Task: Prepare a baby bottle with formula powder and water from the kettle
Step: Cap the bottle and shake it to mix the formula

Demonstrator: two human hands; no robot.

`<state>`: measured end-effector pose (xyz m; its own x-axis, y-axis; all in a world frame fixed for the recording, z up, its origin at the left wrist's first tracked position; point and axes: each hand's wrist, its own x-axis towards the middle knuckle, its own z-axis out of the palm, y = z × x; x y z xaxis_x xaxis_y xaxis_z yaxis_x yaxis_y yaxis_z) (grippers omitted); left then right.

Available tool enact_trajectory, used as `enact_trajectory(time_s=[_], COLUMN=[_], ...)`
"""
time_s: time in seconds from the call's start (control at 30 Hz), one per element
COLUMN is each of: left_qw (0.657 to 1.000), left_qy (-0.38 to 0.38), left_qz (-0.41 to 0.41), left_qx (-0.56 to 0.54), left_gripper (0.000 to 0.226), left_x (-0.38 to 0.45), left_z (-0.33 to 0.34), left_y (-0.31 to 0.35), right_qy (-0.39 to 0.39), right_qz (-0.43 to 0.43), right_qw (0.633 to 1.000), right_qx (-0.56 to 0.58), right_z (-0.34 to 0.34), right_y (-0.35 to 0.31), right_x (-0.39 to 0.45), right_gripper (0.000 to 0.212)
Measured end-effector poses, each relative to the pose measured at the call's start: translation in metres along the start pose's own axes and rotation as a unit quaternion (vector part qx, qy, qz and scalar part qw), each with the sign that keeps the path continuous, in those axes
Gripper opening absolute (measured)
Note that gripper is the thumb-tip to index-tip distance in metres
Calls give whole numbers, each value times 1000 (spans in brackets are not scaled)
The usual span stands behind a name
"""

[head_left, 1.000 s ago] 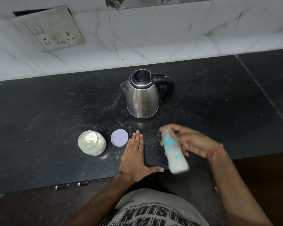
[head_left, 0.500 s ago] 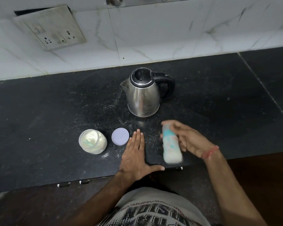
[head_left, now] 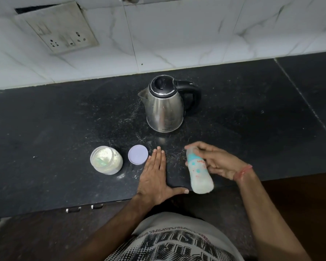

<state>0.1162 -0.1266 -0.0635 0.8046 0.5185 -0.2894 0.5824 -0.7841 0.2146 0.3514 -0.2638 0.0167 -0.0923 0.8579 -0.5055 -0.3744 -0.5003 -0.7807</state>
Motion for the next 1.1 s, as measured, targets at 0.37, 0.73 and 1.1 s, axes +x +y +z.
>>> enact_trajectory(time_s=[0.37, 0.73, 1.1], left_qw=[1000, 1000, 1000], left_qy=[-3, -4, -4], left_qz=[2, 5, -1], left_qx=[-4, -10, -12], left_gripper=[173, 175, 175], left_x=[-1, 0, 2], left_z=[-1, -1, 1], left_y=[1, 1, 2], right_qy=[6, -50, -31], right_qz=[-31, 7, 22], right_qw=[999, 998, 998], right_qx=[25, -24, -49], right_z=[5, -2, -3], right_y=[0, 7, 5], right_x=[6, 11, 8], right_gripper=[41, 40, 37])
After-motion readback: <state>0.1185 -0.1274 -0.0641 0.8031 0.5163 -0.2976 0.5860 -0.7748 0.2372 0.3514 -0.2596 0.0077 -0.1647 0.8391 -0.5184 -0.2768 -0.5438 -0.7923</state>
